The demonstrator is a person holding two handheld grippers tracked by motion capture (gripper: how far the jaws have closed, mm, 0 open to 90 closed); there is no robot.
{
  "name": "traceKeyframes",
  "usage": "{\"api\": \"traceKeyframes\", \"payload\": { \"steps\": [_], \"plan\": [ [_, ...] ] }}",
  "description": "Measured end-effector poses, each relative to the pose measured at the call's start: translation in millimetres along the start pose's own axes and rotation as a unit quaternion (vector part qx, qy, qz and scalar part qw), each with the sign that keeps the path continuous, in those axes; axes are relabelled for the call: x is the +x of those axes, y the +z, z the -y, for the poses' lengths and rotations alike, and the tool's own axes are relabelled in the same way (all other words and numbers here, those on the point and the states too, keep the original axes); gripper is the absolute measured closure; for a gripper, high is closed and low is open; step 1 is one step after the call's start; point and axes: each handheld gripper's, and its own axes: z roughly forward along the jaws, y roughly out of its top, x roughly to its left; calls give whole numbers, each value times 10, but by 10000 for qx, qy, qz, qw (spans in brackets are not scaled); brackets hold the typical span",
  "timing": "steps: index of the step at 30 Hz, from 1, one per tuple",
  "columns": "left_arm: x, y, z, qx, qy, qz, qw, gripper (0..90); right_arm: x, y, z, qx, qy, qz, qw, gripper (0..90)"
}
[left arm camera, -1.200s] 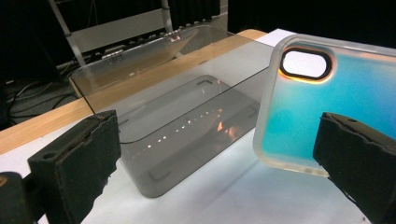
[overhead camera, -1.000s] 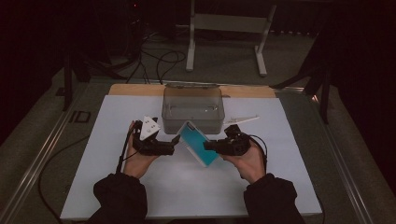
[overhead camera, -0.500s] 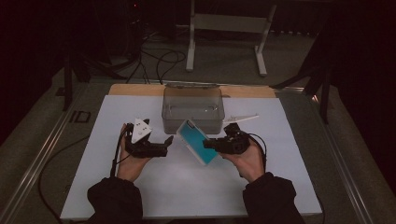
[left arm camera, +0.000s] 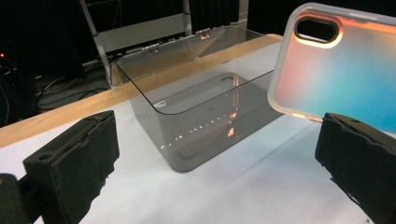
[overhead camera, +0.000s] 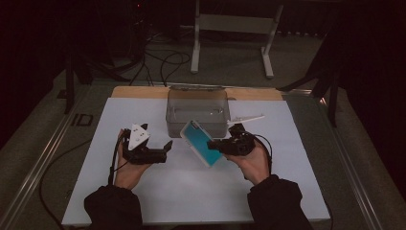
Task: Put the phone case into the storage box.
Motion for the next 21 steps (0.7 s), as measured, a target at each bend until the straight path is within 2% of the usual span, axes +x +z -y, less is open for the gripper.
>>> {"api": "traceKeyframes", "payload": {
  "steps": [21],
  "plan": [
    [37,-123,123,-36,-14,-132,9999,4,-23,-23,-98,-157,100,152,9997,813]
  ]
}}
